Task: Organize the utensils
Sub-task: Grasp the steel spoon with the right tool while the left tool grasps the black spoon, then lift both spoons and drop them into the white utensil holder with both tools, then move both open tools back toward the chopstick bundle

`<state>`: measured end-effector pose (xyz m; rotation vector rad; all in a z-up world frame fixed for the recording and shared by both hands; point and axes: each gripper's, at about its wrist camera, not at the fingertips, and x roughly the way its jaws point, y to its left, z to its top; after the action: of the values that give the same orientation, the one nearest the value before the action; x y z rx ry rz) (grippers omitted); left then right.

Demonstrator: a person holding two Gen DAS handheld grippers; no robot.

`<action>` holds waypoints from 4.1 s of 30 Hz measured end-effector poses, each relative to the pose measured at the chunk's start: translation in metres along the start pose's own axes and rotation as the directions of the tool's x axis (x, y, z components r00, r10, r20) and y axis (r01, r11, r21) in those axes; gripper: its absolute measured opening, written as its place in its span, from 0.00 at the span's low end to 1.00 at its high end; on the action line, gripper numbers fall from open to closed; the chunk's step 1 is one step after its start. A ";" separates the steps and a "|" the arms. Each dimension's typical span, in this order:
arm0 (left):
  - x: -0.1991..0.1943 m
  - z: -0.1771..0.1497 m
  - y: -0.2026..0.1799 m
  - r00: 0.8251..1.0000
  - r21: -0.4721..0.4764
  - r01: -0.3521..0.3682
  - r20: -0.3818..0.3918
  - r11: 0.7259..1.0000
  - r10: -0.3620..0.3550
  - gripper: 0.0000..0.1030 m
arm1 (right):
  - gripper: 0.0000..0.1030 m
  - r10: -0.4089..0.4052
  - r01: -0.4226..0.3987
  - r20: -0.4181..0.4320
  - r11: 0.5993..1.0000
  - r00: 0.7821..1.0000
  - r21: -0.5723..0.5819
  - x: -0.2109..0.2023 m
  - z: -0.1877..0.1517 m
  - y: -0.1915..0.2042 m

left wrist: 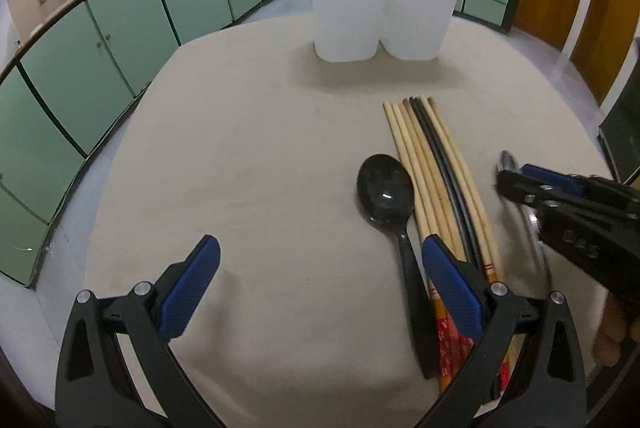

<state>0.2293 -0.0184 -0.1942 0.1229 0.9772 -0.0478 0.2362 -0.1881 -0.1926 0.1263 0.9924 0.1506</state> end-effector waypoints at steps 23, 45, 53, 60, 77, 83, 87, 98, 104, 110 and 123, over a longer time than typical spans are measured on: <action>0.014 0.013 0.007 1.000 0.012 0.017 -0.004 1.000 -0.016 0.95 | 0.28 -0.018 0.018 0.003 1.000 1.000 -0.025 0.004 0.001 0.003; 0.026 0.033 0.009 0.987 -0.024 0.161 -0.008 0.987 -0.162 0.33 | 0.27 0.006 -0.006 0.014 1.000 1.000 -0.028 0.006 0.012 -0.004; -0.026 0.037 0.012 0.951 -0.060 0.247 0.205 0.967 -0.230 0.33 | 0.27 0.075 -0.064 0.204 0.996 0.976 -0.060 -0.044 0.021 -0.006; -0.067 0.054 0.005 0.893 -0.047 0.269 0.387 0.962 -0.231 0.33 | 0.27 0.140 -0.119 0.345 0.989 0.928 -0.082 -0.087 0.046 -0.009; -0.083 0.208 -0.019 0.718 -0.045 0.243 0.680 0.969 -0.149 0.33 | 0.27 0.145 -0.082 0.568 0.987 0.811 -0.135 -0.125 0.199 0.001; -0.047 0.235 -0.025 0.713 -0.063 0.218 0.692 0.974 -0.115 0.33 | 0.27 0.092 -0.050 0.548 0.994 0.831 -0.092 -0.082 0.229 -0.003; -0.016 0.233 -0.026 0.743 -0.059 0.193 0.661 0.979 -0.107 0.33 | 0.27 0.074 -0.040 0.507 0.996 0.859 -0.078 -0.052 0.230 -0.007; 0.020 0.209 -0.012 0.810 -0.055 0.194 0.573 0.979 -0.128 0.34 | 0.27 0.080 -0.042 0.407 0.994 0.910 -0.103 -0.008 0.210 -0.001; 0.005 0.197 -0.003 0.817 -0.052 0.199 0.560 0.979 -0.136 0.44 | 0.31 0.082 -0.045 0.404 0.994 0.911 -0.099 -0.019 0.197 -0.001; -0.031 0.172 0.001 0.834 -0.046 0.183 0.537 0.982 -0.130 0.59 | 0.49 0.087 -0.058 0.409 0.995 0.908 -0.084 -0.049 0.161 -0.004; -0.056 0.010 0.002 0.949 -0.013 0.145 0.283 0.989 -0.136 0.69 | 0.61 0.072 -0.074 0.222 0.997 0.972 0.001 -0.076 -0.016 -0.010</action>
<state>0.2067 -0.0190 -0.1422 0.0135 0.6999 -0.1753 0.1825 -0.2110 -0.1403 0.1845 0.7663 0.1951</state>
